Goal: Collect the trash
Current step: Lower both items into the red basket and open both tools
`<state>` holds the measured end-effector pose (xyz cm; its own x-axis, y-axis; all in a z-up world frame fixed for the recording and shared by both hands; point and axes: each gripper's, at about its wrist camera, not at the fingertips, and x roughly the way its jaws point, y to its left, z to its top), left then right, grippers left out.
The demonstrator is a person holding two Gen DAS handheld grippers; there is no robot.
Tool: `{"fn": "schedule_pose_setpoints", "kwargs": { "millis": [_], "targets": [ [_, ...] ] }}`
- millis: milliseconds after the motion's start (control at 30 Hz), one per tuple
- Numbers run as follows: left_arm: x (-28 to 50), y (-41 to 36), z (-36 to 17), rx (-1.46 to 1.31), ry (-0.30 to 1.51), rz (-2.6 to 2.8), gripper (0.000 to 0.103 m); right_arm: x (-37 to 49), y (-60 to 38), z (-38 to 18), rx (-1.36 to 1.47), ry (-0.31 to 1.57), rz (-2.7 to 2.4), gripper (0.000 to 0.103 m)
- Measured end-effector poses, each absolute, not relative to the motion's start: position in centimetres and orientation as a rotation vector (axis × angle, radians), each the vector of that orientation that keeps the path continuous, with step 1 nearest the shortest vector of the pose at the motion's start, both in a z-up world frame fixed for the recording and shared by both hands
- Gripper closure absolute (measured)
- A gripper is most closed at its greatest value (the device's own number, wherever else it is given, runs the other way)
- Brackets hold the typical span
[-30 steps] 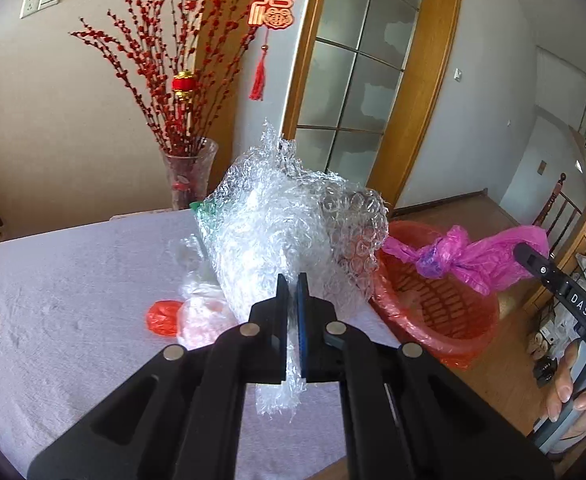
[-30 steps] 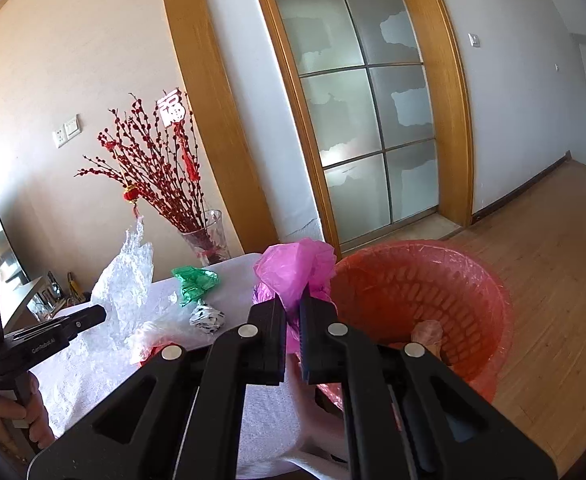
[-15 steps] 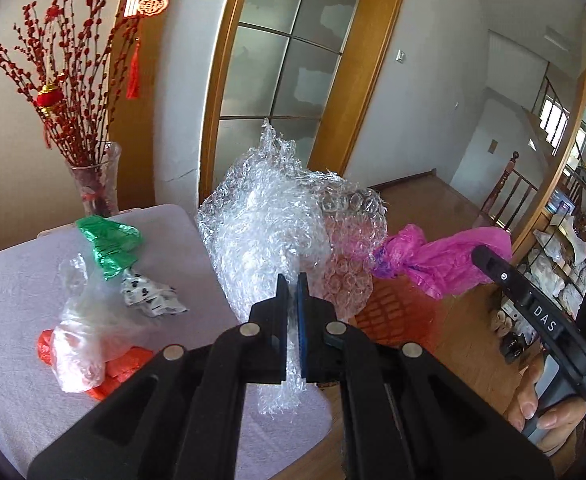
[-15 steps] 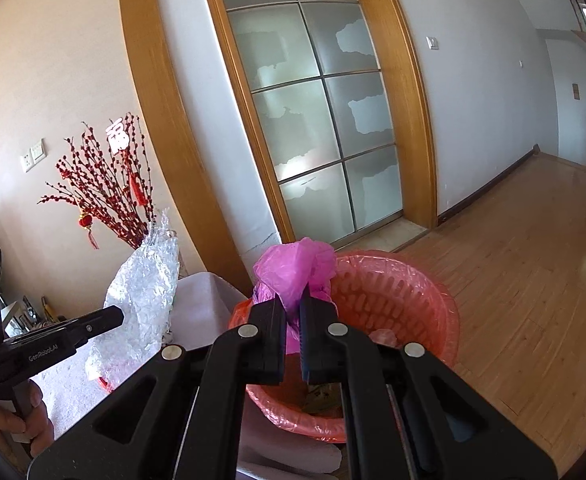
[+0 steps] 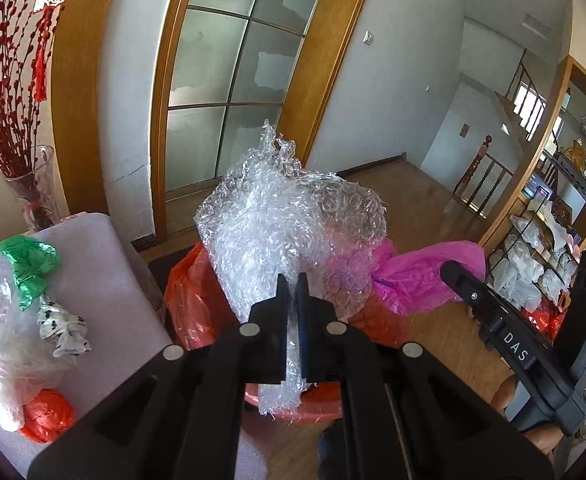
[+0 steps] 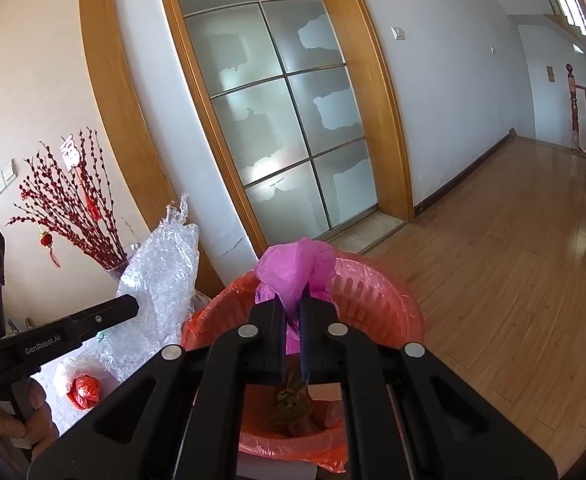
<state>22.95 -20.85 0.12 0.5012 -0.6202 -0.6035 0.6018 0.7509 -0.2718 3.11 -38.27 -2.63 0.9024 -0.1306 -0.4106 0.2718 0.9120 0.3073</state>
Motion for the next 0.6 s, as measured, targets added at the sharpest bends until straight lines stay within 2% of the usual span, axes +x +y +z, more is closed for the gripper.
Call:
{"fn": "schedule_pose_setpoints", "kwargs": {
  "millis": [67, 100, 167, 333, 400, 600],
  "targets": [
    [23.6, -21.6, -0.4, -0.033, 0.744, -0.734, 0.091, 3.7, -38.8, -2.9, 0.364, 0.398, -0.221, 0.093],
    [23.9, -22.0, -0.6, -0.035, 0.751, -0.732, 0.083, 3.8, -39.0, -3.2, 0.367, 0.405, -0.225, 0.085],
    [24.2, -22.4, -1.2, -0.038, 0.763, -0.72, 0.076, 3.9, -39.6, -3.7, 0.379, 0.415, -0.229, 0.076],
    [24.4, -21.3, -2.2, -0.028, 0.774, -0.676, 0.074, 3.0, -40.1, -5.3, 0.384, 0.448, -0.26, 0.075],
    [23.9, -20.2, -2.1, -0.023, 0.755, -0.654, 0.068, 2.7, -40.0, -5.4, 0.372, 0.453, -0.272, 0.075],
    [21.7, -15.8, -1.3, 0.005, 0.681, -0.558, 0.061, 2.1, -38.2, -4.9, 0.332, 0.452, -0.267, 0.075]
  ]
}}
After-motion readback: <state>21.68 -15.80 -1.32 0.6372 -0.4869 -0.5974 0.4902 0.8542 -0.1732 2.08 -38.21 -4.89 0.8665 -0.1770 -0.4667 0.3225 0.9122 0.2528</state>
